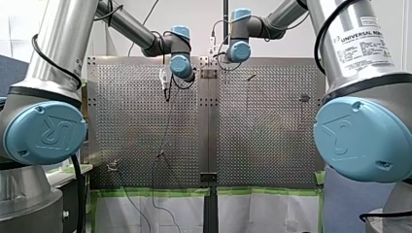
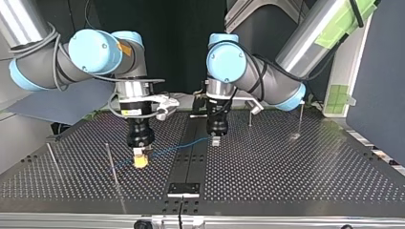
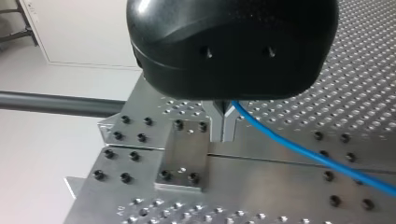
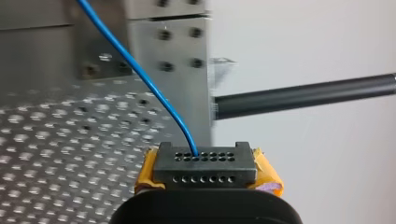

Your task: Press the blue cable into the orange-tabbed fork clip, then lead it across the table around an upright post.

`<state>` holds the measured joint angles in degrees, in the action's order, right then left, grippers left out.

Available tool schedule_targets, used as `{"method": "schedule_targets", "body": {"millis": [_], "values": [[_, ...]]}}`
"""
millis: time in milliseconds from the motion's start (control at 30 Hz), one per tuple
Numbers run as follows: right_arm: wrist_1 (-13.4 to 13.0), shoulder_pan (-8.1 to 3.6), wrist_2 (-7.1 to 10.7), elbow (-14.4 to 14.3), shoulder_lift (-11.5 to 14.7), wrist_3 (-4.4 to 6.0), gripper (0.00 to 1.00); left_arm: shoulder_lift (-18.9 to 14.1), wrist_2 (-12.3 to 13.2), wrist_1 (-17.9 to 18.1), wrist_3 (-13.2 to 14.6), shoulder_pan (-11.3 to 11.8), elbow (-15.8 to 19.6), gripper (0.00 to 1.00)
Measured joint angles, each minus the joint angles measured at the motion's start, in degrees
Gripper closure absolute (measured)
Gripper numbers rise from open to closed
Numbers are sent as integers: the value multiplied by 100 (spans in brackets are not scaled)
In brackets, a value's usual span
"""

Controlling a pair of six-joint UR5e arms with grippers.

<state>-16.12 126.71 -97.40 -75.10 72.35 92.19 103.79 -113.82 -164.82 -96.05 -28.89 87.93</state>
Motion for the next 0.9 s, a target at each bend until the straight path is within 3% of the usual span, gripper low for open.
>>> {"method": "schedule_targets", "body": {"millis": [233,567,733,900], "values": [[28,-122,12,1,314,43,100,10,41,-305,-49,27,-345,100],[192,-385,28,-2,818,51,100,171,167,-681,-47,-30,-812,100],[297,-494,57,-29,874,31,100,361,194,-860,-29,-128,-1022,100],[363,-598,138,-137,871,4,100,616,196,-966,-212,-194,-1280,100]]}}
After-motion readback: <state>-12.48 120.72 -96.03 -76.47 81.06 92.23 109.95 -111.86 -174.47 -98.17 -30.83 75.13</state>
